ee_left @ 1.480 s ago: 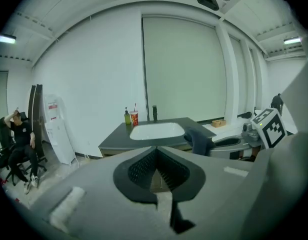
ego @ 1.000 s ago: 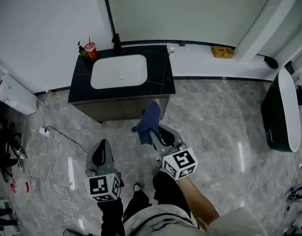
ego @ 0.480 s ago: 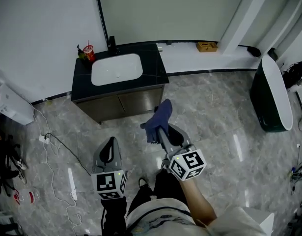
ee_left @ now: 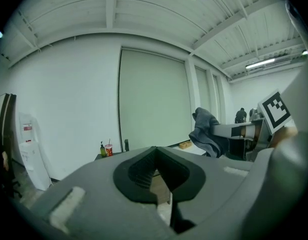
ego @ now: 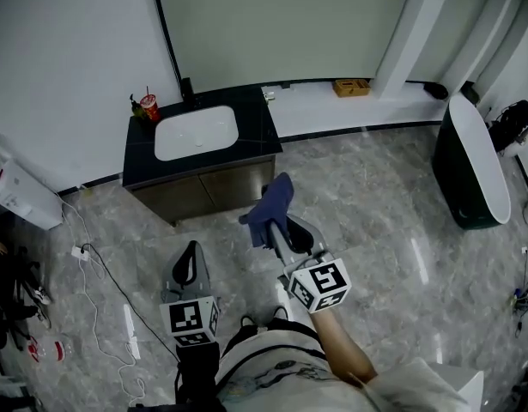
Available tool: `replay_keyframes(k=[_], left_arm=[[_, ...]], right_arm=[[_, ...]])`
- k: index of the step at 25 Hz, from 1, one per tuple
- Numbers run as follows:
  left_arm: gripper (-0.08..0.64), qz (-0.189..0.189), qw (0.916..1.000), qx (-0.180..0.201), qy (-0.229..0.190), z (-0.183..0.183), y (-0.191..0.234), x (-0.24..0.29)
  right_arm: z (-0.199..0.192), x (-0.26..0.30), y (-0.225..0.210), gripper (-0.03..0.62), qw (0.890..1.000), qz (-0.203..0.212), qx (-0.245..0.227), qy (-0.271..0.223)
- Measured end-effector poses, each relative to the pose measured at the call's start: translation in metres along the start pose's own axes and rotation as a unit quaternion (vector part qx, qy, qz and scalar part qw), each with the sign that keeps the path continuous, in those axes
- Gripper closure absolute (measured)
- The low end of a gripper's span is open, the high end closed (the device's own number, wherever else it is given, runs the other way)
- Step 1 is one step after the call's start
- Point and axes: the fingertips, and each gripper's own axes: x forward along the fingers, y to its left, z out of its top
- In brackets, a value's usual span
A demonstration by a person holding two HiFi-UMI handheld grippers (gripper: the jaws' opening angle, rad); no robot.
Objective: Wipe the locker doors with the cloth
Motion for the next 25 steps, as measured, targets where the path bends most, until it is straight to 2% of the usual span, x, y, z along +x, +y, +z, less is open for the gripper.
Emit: replay_keyframes(k=[5,10,25], left_arm=[[0.56,-0.014,0.9996,0.015,-0.02,0.019,-0.02,0.003],[0.56,-0.019,0.9993,0.009,-0.03,0.022,-0.031,0.003],[0.56,-0.029,0.9995,0.006,-0.014,0.016,-0.033,0.009]], right_arm=[[0.022,-0.002,-0.001,0.509,1.0,0.003,-0.014,-0.02],[0.029,-0.012,-0.002,0.511,0.999,0.0,-0.031,-0.027],[0.018,-0.014,-0.007,0.518,1.0,-0.012,-0.026,-0.01]])
